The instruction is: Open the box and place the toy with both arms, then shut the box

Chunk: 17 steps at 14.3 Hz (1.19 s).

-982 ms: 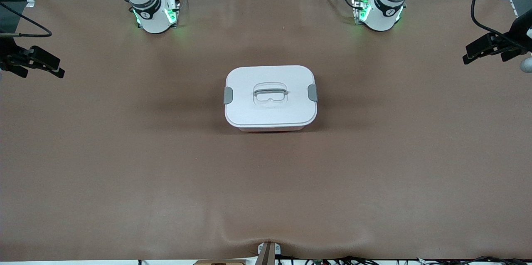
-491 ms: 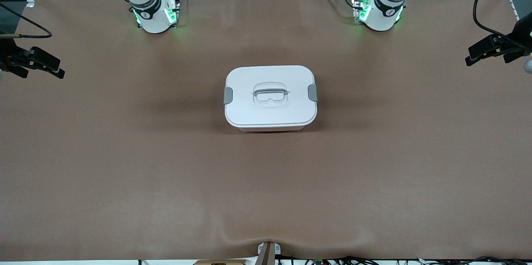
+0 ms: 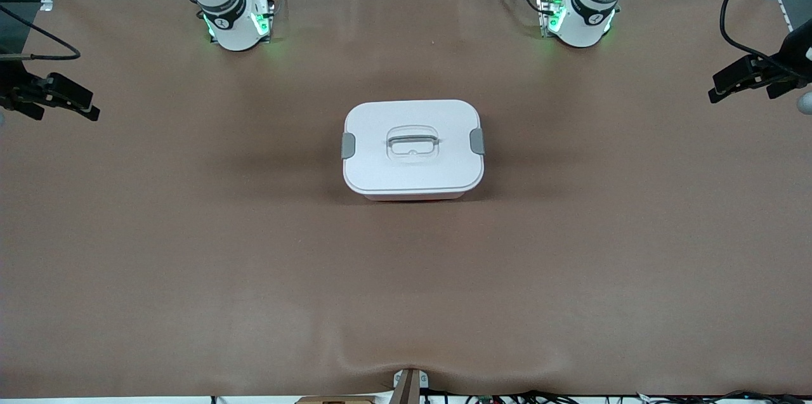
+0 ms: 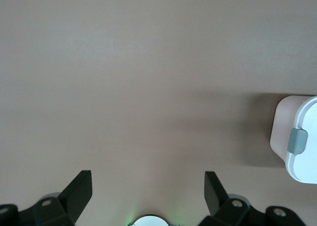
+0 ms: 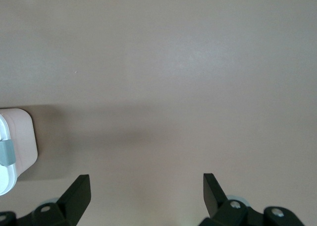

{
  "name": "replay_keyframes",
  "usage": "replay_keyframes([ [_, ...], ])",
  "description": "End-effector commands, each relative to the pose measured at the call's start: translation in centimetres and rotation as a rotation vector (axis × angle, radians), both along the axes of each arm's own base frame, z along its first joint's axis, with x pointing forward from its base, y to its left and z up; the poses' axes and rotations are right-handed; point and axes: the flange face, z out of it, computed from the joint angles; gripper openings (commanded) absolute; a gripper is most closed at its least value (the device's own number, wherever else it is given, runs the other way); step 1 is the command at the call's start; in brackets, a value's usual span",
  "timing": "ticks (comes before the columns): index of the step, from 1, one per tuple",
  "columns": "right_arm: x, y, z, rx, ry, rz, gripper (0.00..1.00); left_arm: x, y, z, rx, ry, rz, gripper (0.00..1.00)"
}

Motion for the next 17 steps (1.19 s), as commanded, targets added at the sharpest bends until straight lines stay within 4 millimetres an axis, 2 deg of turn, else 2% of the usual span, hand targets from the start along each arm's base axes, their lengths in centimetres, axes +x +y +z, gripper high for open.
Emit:
replay_keyframes([
  [1,0.40,-0.16,0.34,0.001,-0.005,0.005,1.00,-0.02,0.20,0.09,0.004,-0.010,0.000,1.00],
  [4,0.44,-0.26,0.25,0.000,-0.004,0.005,1.00,0.08,0.99,0.14,0.006,-0.011,-0.002,1.00],
  [17,0.39,-0.28,0.75,-0.002,-0.013,0.005,1.00,0.06,0.69,0.13,0.010,-0.010,0.008,1.00],
])
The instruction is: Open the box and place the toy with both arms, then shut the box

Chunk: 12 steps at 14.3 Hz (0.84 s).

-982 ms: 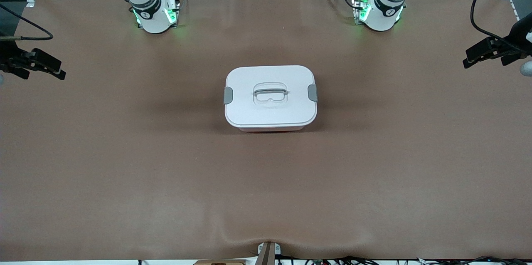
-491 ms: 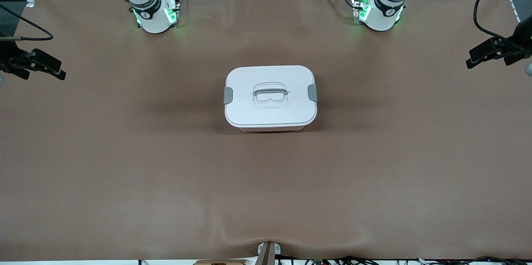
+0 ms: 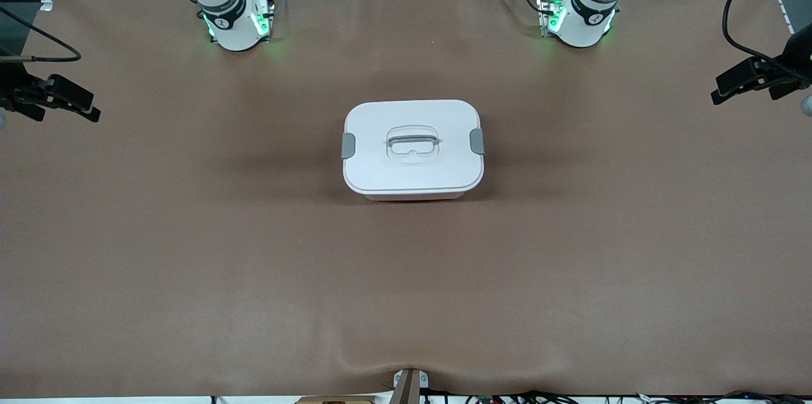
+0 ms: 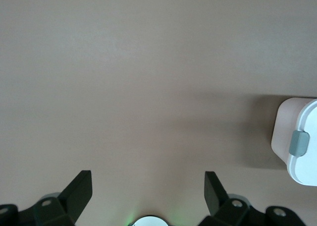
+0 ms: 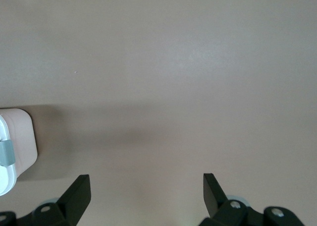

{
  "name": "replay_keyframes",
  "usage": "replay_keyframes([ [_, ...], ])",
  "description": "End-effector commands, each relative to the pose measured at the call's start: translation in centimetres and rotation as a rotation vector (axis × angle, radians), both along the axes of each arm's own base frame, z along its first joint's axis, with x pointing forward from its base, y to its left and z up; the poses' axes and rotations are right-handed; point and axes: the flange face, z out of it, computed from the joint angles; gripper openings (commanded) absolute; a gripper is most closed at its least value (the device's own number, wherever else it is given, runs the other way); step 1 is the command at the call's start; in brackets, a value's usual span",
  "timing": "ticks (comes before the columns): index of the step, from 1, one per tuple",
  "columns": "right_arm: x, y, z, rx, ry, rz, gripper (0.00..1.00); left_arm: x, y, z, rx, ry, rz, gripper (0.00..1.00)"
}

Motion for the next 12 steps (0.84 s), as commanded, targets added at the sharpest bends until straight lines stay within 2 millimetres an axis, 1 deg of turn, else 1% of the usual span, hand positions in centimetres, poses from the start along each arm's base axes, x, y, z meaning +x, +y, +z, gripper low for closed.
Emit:
replay_keyframes([
  [1,0.30,-0.28,1.06,-0.007,-0.018,0.006,1.00,-0.02,0.01,0.26,0.010,-0.010,-0.005,1.00],
  [12,0.13,-1.20,1.02,-0.014,-0.006,-0.011,1.00,-0.07,0.17,0.35,0.010,-0.012,-0.002,1.00],
])
